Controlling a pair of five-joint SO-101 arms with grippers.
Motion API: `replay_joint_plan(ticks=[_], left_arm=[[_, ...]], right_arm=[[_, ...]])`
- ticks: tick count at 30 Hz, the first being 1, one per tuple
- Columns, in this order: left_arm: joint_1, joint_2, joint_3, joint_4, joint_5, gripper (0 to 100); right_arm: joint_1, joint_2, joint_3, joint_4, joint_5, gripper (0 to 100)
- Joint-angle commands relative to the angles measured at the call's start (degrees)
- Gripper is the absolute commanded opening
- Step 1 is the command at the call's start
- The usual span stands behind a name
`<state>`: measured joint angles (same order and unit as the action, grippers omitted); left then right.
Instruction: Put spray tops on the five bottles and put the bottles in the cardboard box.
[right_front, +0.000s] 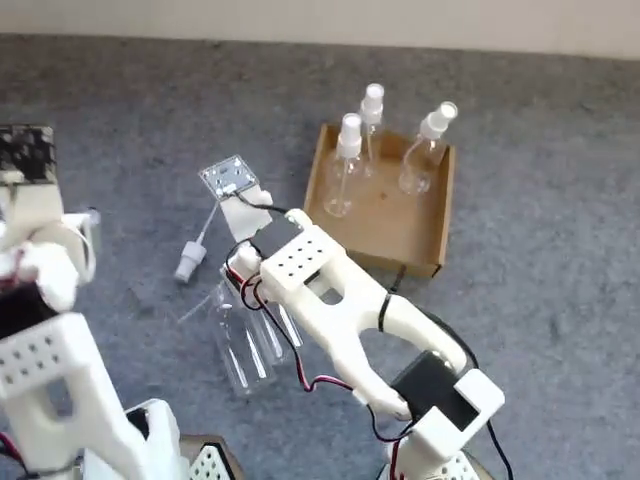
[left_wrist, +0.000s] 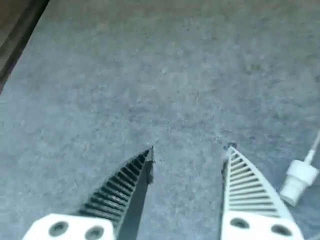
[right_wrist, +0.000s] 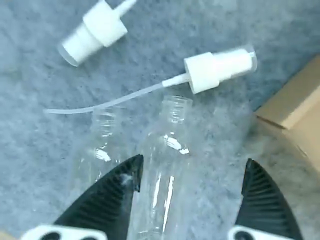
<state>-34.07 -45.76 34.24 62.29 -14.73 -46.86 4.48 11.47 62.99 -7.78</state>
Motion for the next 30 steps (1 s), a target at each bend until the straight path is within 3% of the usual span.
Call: replay_joint_plan(ticks=[1,6,17,19,24,27,30], left_arm=[[-1.45,6.46,-5.58,-1.23,-1.05,21],[-1.19,13.41,-8.75,-1.93,-0.97,21],[-1.54,16.66,-10.15,-1.93,-1.05,21],[-1.36,16.66,-10.15,-1.93,-1.05,21],[-1.10,16.75,-10.15,-1.93,-1.05,21],[-1.10,16.84,-10.07,-1.58,-1.05,21],[0.66,16.84,-10.07,-1.41,-1.23,21]], right_arm=[[-0.84,-0.57,-0.40,-1.19,-0.70,25.7],[-1.63,-0.40,0.13,-1.89,-0.70,25.7],[-1.80,-0.40,9.63,-14.64,-2.29,25.5],[-1.27,-0.40,10.68,-14.99,-2.20,21.7],[-1.27,-0.48,12.44,-14.90,2.02,1.7],[-0.66,-1.19,13.58,-13.32,2.55,0.5],[1.54,-3.56,11.82,-4.26,2.99,0.5]])
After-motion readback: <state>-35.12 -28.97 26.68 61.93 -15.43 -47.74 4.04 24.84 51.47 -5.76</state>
